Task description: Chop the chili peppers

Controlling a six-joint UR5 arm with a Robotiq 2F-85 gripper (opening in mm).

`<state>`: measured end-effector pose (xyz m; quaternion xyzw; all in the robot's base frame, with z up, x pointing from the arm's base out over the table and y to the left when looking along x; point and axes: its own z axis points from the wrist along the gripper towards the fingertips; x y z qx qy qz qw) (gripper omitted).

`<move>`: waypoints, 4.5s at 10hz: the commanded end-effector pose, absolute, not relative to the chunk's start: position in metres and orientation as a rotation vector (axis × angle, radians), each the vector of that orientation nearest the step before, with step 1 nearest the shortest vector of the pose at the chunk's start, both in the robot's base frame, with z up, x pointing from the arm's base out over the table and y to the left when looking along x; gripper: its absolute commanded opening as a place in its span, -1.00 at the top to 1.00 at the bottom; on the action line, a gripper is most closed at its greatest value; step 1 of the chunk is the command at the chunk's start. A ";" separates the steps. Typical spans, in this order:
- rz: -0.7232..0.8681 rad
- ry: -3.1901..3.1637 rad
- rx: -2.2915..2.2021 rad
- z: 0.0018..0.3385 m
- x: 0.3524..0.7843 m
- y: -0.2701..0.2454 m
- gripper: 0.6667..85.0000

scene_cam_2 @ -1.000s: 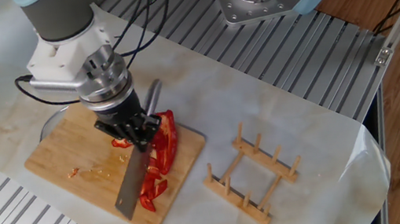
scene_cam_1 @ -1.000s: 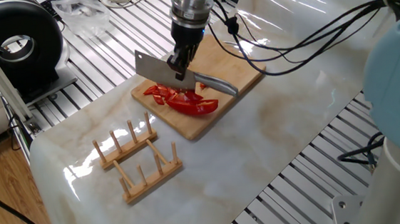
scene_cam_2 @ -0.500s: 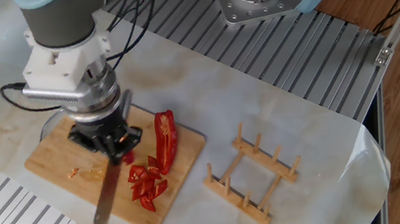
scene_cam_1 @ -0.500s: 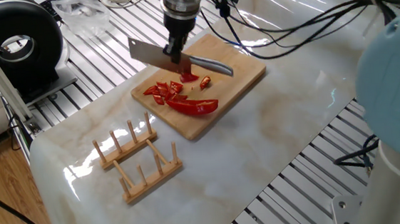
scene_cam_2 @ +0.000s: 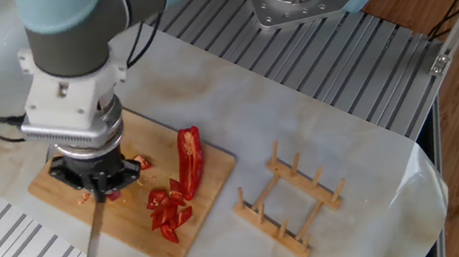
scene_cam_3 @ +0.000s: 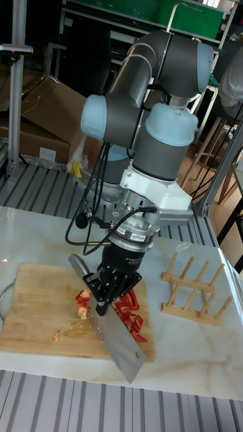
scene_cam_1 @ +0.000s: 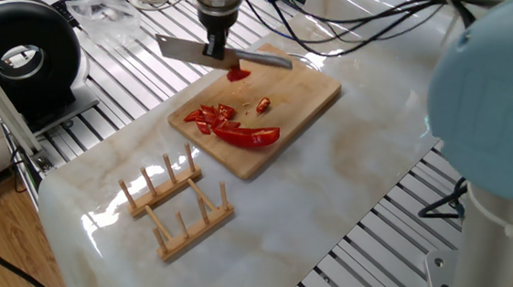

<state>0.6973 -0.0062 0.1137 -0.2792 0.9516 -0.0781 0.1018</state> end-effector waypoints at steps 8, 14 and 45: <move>-0.048 2.702 -1.204 0.092 0.682 0.002 0.98; 0.095 2.571 -1.464 0.094 0.668 0.020 0.98; -0.198 2.568 -1.240 0.127 0.690 -0.030 0.98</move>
